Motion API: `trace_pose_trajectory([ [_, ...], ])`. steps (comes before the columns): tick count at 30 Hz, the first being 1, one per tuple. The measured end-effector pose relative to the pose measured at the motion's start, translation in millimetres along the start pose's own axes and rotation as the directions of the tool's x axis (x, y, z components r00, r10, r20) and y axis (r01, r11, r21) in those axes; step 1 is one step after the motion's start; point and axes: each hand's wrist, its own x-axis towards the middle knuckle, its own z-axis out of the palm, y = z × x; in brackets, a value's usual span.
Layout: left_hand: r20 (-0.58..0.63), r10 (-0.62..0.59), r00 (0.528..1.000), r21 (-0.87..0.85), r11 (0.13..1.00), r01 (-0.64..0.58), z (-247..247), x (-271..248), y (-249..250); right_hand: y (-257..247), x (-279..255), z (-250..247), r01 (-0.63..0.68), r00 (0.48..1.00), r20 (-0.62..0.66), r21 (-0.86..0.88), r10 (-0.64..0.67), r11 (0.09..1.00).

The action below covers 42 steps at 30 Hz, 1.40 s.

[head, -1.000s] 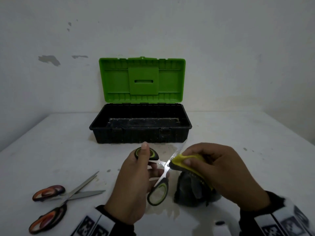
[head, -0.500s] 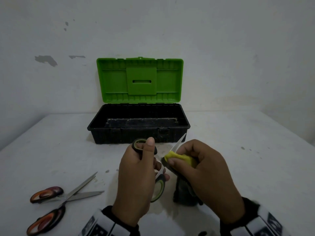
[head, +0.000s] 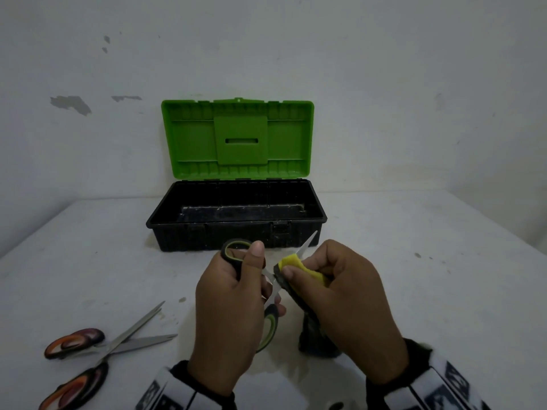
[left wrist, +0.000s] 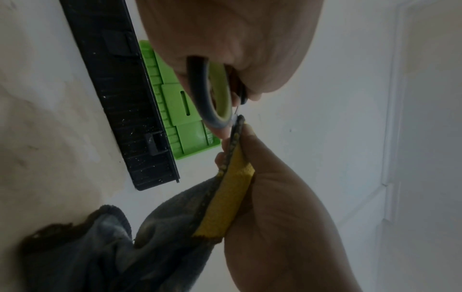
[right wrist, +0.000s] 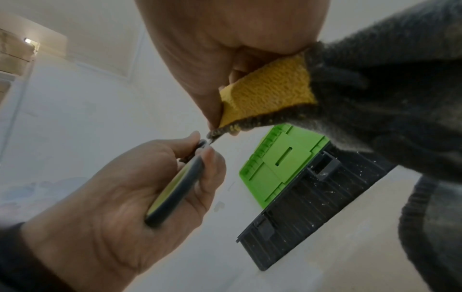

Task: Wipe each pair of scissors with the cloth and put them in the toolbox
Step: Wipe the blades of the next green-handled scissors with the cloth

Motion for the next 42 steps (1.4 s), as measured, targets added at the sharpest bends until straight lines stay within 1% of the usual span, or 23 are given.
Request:
trace_pose_trajectory([
  [4,0.018,-0.02,1.0,-0.008,1.0,0.02,0.9,2.4,-3.3,5.0,11.1,-5.4,-0.055,0.995,-0.086,0.012,0.055,0.998],
  [5,0.02,-0.018,1.0,-0.009,1.0,0.018,0.6,3.5,-3.4,4.9,11.4,-5.2,-0.054,0.996,-0.075,0.015,0.055,0.998],
  [8,0.03,0.001,1.0,-0.004,1.0,0.0,-1.7,6.3,-1.2,0.7,4.9,-1.6,-0.024,1.0,0.011,0.001,0.024,1.0],
  [9,0.034,0.002,0.999,-0.005,1.0,-0.002,-2.5,6.4,-0.7,-0.4,4.3,-1.4,-0.018,1.0,0.016,-0.004,0.018,1.0],
  [13,0.048,0.005,0.999,-0.024,1.0,-0.003,-3.1,6.8,-1.4,3.2,15.7,-6.8,-0.062,0.993,-0.102,0.02,0.064,0.998],
  [14,0.049,0.002,0.999,-0.029,1.0,-0.001,-3.1,7.2,-1.5,3.3,16.2,-7.0,-0.07,0.992,-0.1,0.026,0.072,0.997],
  [17,0.05,-0.01,0.999,-0.05,0.999,0.012,-4.5,9.2,-0.7,-2.6,9.3,-3.6,-0.059,0.998,-0.006,0.029,0.059,0.998],
  [18,0.053,-0.014,0.999,-0.052,0.999,0.017,-5.0,9.7,-0.6,-3.7,8.6,-3.3,-0.055,0.998,0.0,0.028,0.055,0.998],
  [19,0.056,-0.017,0.998,-0.052,0.998,0.02,-5.2,9.7,-0.4,-2.8,10.6,-4.5,-0.062,0.998,-0.024,0.034,0.063,0.998],
  [22,0.061,-0.019,0.998,-0.045,0.999,0.022,-3.9,9.1,0.6,3.7,23.0,-12.0,-0.105,0.982,-0.152,0.076,0.116,0.992],
  [23,0.059,-0.019,0.998,-0.044,0.999,0.021,-3.6,8.8,0.8,4.8,24.8,-13.1,-0.11,0.98,-0.156,0.086,0.123,0.99],
  [27,0.045,-0.003,0.999,-0.043,0.999,0.005,-4.1,9.2,2.5,-2.3,15.7,-6.7,-0.081,0.995,-0.052,0.05,0.083,0.995],
  [28,0.045,-0.001,0.999,-0.047,0.999,0.003,-3.8,9.2,3.0,-1.9,15.7,-6.8,-0.077,0.995,-0.058,0.051,0.08,0.996],
  [31,0.056,0.001,0.998,-0.045,0.999,0.002,-1.4,9.9,2.2,6.5,24.6,-12.0,-0.106,0.981,-0.153,0.082,0.118,0.991],
  [32,0.058,0.003,0.998,-0.042,0.999,0.0,-1.1,10.1,1.9,7.8,25.6,-13.4,-0.113,0.978,-0.167,0.093,0.127,0.989],
  [33,0.058,0.005,0.998,-0.04,0.999,-0.002,-1.0,10.5,1.4,7.4,24.9,-13.2,-0.114,0.978,-0.163,0.1,0.129,0.988],
  [36,0.048,-0.004,0.999,-0.042,0.999,0.006,-2.1,10.9,1.1,1.1,17.1,-7.9,-0.102,0.99,-0.091,0.08,0.109,0.992],
  [37,0.048,-0.012,0.999,-0.046,0.999,0.014,-2.2,10.7,1.4,1.4,17.5,-7.6,-0.103,0.99,-0.092,0.076,0.11,0.992],
  [40,0.053,-0.034,0.998,-0.063,0.997,0.037,-1.7,10.6,1.9,9.6,27.0,-11.8,-0.141,0.972,-0.17,0.135,0.163,0.981],
  [42,0.053,-0.053,0.997,-0.075,0.996,0.057,-2.1,11.3,2.0,9.9,27.9,-12.2,-0.151,0.971,-0.163,0.159,0.177,0.976],
])
